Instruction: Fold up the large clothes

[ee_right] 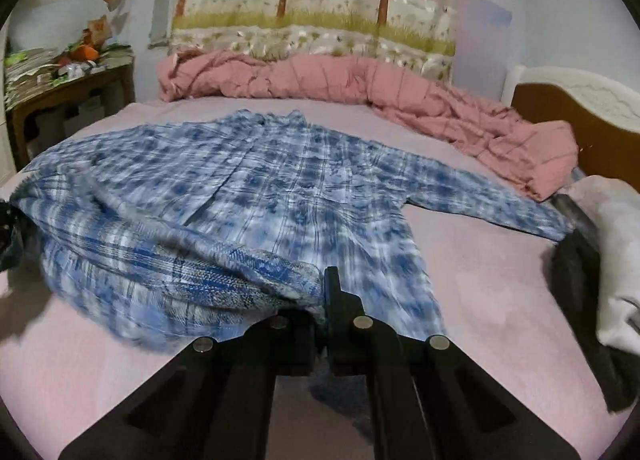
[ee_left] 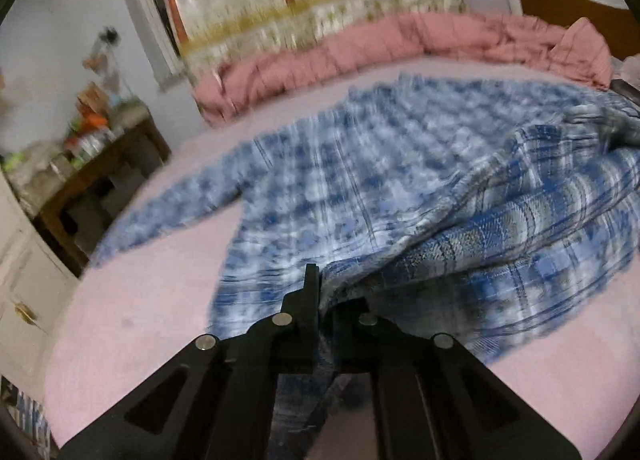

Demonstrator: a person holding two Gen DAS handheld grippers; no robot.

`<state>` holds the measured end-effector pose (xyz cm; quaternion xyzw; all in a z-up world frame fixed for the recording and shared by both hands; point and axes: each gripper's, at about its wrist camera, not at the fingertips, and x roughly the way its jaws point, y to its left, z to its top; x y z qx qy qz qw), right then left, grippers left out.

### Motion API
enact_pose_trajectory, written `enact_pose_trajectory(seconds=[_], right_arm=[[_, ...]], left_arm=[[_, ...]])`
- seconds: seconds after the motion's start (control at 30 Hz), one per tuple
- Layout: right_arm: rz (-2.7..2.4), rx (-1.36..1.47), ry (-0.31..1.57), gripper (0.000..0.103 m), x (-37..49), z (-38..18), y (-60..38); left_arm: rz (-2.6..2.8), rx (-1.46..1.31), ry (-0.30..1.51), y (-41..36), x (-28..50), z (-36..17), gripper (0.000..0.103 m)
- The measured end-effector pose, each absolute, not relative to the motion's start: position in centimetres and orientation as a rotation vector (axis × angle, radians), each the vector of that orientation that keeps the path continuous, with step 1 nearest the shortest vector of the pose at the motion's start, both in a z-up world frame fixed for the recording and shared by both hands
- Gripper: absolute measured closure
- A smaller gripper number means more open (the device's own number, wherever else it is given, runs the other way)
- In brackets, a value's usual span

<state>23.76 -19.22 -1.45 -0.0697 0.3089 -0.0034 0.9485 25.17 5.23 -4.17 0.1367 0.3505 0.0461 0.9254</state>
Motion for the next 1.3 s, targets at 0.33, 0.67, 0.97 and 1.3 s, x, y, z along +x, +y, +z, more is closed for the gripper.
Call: enact_pose_trajectory(seconds=[0.33, 0.67, 0.97, 1.3], right_arm=[[0.046, -0.013, 0.775, 0.093, 28.7, -5.6, -20.5], [0.002, -0.063, 0.651, 0.03, 21.2, -3.6, -24.2], [0.098, -0.16, 0.747, 0.028, 20.0, -5.0, -26.2], [-0.212, 0.055, 0.667, 0.028, 26.3, -3.3, -31.9]], left_arm=[[0.055, 0.189, 0.785, 6.6, 26.9, -7.7, 0.027], [0.142, 0.21, 0.627, 10.2, 20.7, -5.1, 0.008], [0.238, 0.133, 0.777, 16.2, 22.5, -6.9, 0.008], [0.304, 0.043, 0.696, 20.3, 27.2, -5.9, 0.009]])
